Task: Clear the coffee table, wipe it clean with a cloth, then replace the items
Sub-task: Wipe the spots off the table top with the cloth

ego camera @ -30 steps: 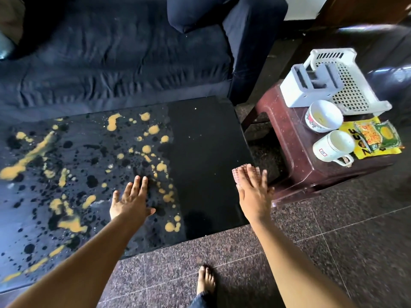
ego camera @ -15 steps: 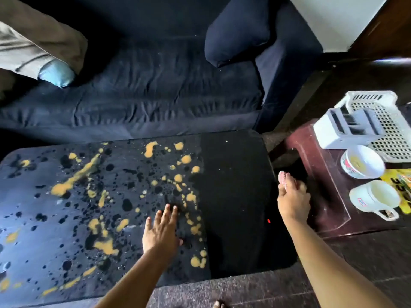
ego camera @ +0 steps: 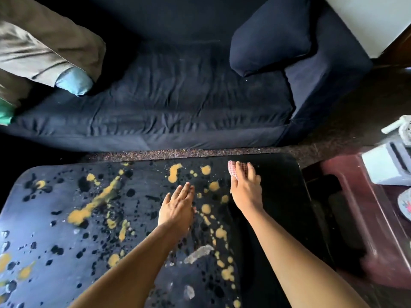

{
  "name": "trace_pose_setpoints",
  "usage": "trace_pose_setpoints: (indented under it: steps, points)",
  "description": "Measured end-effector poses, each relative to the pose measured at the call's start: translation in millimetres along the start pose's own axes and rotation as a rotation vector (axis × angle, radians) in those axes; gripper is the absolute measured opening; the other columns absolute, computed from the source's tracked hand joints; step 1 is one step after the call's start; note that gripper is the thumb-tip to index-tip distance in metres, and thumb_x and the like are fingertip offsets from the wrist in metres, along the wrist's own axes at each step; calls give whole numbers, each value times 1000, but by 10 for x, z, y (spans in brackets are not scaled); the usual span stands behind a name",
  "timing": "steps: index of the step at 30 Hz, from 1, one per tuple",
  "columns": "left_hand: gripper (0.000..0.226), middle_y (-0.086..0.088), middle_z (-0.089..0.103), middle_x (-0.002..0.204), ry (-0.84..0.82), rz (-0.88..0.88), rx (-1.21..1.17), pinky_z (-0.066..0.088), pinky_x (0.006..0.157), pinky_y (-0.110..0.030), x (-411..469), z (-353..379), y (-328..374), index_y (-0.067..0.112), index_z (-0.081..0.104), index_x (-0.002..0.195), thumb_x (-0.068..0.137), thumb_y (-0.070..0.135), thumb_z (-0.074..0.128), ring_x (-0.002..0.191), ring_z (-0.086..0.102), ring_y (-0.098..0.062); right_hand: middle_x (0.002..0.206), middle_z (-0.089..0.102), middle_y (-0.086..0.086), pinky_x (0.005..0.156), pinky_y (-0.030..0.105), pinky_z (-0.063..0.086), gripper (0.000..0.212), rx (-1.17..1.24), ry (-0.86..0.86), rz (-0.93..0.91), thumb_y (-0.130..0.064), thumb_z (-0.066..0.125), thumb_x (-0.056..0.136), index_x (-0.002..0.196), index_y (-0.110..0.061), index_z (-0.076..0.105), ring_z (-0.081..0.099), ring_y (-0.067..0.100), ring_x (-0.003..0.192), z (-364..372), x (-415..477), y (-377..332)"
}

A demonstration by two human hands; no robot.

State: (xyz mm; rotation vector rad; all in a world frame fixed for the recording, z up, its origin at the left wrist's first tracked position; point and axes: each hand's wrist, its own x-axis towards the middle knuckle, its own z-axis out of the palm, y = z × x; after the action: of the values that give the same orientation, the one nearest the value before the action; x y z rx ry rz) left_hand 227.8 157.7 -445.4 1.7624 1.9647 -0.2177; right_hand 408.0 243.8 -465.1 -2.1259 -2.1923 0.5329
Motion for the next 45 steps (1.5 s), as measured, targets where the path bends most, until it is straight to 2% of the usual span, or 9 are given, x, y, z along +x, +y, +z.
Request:
trace_pose_setpoints:
  steps: [2, 6, 10, 16, 23, 29, 36, 41, 45]
  points:
    - [59, 6, -5, 160, -10, 18, 7, 5, 119, -35, 137, -14, -20, 22, 2, 153, 102, 32, 31, 148, -3, -14, 157, 16, 5, 102, 48, 35, 53, -109, -69, -82, -40, 35, 97, 148, -29, 23, 28, 34, 134, 85, 103, -72]
    - [61, 5, -1, 161, 5, 44, 95, 13, 118, -34, 273, -2, -136, 23, 3, 153, 101, 23, 34, 147, 5, -16, 160, 3, -8, 114, 51, -8, 60, -286, -152, -237, -52, 22, 96, 151, -33, 6, -13, 25, 145, 31, 419, 38]
    - [63, 5, -3, 161, -6, 108, 150, 15, 117, -33, 274, -10, -267, 25, 0, 153, 101, 23, 36, 147, 7, -17, 159, -15, 1, 116, 48, -2, 67, -257, -191, -257, -51, 24, 97, 151, -24, -6, -18, 22, 144, 112, 442, 9]
    - [63, 6, -7, 160, -32, 124, 157, 10, 118, -35, 280, -40, -297, 27, -2, 152, 102, 26, 36, 148, 3, -15, 158, -15, 2, 117, 47, 2, 68, -220, -138, -343, -48, 28, 97, 151, -22, -3, -14, 22, 145, 341, 314, -331]
    - [62, 5, -12, 159, -101, 140, 192, 2, 118, -36, 293, -65, -330, 26, -8, 151, 103, 27, 31, 148, -2, -15, 159, -11, 6, 117, 46, 0, 68, -174, -47, -31, -44, 28, 98, 151, -14, -3, -11, 21, 146, 299, 387, -293]
    - [71, 7, -15, 158, -130, 138, 175, 1, 118, -37, 293, -54, -360, 27, -10, 151, 101, 28, 41, 147, -6, -13, 159, -12, 1, 118, 46, 1, 69, -233, -119, -360, -46, 28, 97, 151, -18, -5, -10, 18, 146, 345, 441, -364]
    - [72, 8, -18, 157, -142, 129, 172, -1, 118, -38, 285, -63, -351, 28, -14, 150, 101, 30, 39, 147, -8, -13, 159, -12, 7, 118, 45, 6, 70, -142, -78, 11, -44, 29, 98, 151, -14, -8, -9, 25, 146, 271, 504, -372]
    - [72, 7, -18, 158, -160, 112, 181, -3, 118, -39, 281, -81, -325, 28, -14, 150, 102, 28, 39, 147, -8, -13, 158, -15, -1, 118, 46, 3, 69, -163, -176, -330, -47, 29, 97, 151, -22, -7, -15, 18, 145, 394, 412, -672]
    - [70, 7, -17, 158, -147, 103, 167, -2, 118, -40, 266, -100, -300, 27, -12, 151, 102, 26, 38, 147, -7, -13, 158, -15, -6, 118, 48, 4, 68, -171, -152, -210, -45, 30, 97, 151, -28, -8, -13, 14, 145, 254, 483, -243]
